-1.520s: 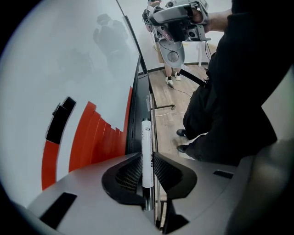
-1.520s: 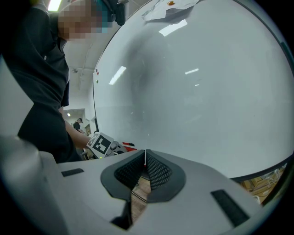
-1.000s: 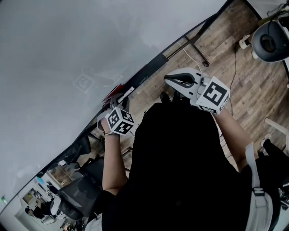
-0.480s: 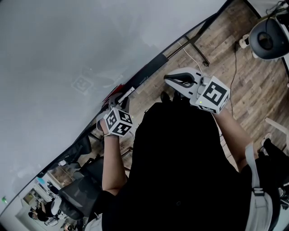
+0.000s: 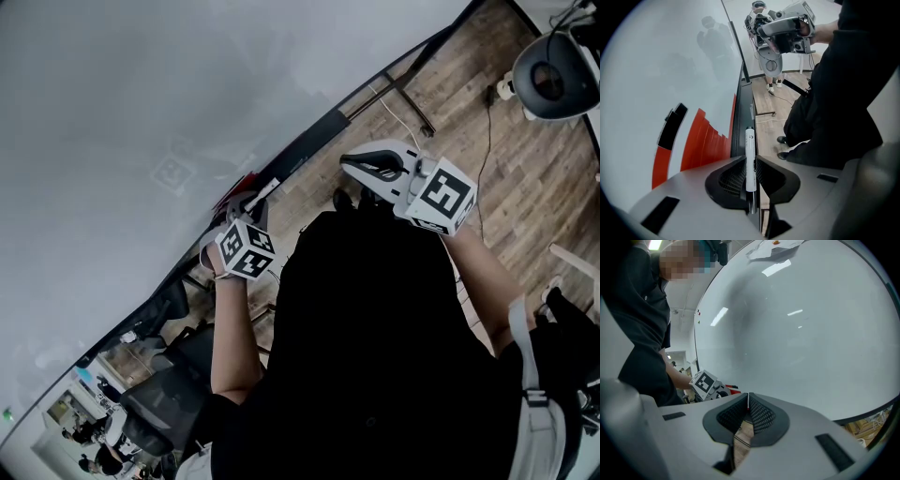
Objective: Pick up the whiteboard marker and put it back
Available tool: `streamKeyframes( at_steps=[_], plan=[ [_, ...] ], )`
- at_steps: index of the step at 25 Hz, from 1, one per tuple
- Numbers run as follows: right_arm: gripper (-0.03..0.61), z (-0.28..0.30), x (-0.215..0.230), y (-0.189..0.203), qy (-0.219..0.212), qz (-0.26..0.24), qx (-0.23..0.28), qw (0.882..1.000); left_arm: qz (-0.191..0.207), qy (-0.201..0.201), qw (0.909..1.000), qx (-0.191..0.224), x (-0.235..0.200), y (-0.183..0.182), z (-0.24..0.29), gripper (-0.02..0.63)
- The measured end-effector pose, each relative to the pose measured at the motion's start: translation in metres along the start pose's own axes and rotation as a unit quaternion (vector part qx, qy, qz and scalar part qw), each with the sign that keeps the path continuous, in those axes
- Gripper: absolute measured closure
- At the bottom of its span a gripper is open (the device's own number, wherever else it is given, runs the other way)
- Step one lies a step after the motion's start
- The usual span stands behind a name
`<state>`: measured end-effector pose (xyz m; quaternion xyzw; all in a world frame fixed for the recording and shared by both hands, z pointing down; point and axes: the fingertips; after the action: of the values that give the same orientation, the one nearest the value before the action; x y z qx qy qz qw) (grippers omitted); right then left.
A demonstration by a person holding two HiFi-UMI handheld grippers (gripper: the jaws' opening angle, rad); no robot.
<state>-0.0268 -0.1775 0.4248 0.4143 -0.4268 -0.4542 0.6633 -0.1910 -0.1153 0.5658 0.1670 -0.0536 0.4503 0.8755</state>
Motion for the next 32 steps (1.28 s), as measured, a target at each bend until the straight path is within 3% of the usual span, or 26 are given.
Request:
streamKeyframes(
  at_steps=[12,21,28,32],
  plan=[
    [0.557,-0.001,0.001,-0.002,0.002,-0.002,0.005,1.0,0.003,-0.01,0.9997,0.021,-0.001,-0.011,-0.016,0.541],
    [0.558,0.004,0.004,-0.016,-0.008,-0.017,0.01,1.0,-0.047,-0.047,0.9903,0.122,-0.011,-0.043,-0.078,0.543],
    [0.558,0.014,-0.008,-0.055,-0.042,-0.056,0.023,0.997,-0.13,-0.069,0.9576,0.248,-0.023,-0.06,-0.15,0.545],
    [0.558,0.018,-0.022,-0.089,-0.08,-0.092,0.034,0.992,-0.172,-0.092,0.9265,0.322,-0.032,-0.071,-0.201,0.545]
  ],
)
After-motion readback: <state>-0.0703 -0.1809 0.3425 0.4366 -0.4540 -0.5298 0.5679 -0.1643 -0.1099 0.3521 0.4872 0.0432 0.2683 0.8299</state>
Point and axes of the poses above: the fingertips, and each gripper's own axes: z forward along the fingers, x to its right, y out of its underside, and after that the axes turned 4 degrees about -x, right-handed
